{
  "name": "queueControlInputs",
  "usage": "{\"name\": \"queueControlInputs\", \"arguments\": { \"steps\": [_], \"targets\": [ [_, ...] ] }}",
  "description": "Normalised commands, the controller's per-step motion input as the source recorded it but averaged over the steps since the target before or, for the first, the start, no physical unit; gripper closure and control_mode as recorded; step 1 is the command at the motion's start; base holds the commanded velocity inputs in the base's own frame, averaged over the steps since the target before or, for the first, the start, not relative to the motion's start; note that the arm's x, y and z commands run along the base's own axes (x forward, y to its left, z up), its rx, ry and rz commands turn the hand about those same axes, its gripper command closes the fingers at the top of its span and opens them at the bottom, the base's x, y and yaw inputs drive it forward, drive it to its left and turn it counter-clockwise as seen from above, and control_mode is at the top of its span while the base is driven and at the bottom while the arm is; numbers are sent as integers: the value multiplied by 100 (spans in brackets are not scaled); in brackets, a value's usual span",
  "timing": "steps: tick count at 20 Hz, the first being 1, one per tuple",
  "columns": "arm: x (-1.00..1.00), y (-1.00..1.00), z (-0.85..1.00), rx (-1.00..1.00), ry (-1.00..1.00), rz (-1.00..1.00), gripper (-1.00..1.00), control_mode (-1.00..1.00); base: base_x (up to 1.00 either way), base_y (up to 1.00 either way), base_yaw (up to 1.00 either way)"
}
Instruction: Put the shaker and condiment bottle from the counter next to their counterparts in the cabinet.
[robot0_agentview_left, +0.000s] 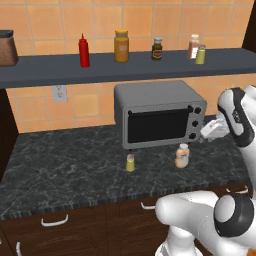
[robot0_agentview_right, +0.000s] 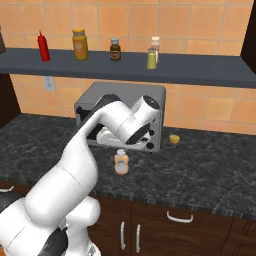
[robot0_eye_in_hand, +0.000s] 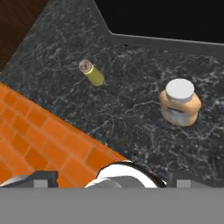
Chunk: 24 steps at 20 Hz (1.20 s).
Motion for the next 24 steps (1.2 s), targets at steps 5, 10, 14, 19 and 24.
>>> {"name": "queueControlInputs", "arguments": {
  "steps": [5, 10, 14, 19, 24],
  "targets": [
    [-42, -80, -49, 24, -1, 62, -100, -100, 0, 0, 0],
    [-18, -30, -31, 7, -1, 50, -100, -100, 0, 0, 0],
    [1, -10, -9, -1, -7, 37, -100, -100, 0, 0, 0],
    [0, -14, -20, 6, -25, 12, -100, -100, 0, 0, 0],
    [0, -7, -20, 19, -23, 1, -100, -100, 0, 0, 0]
  ]
}}
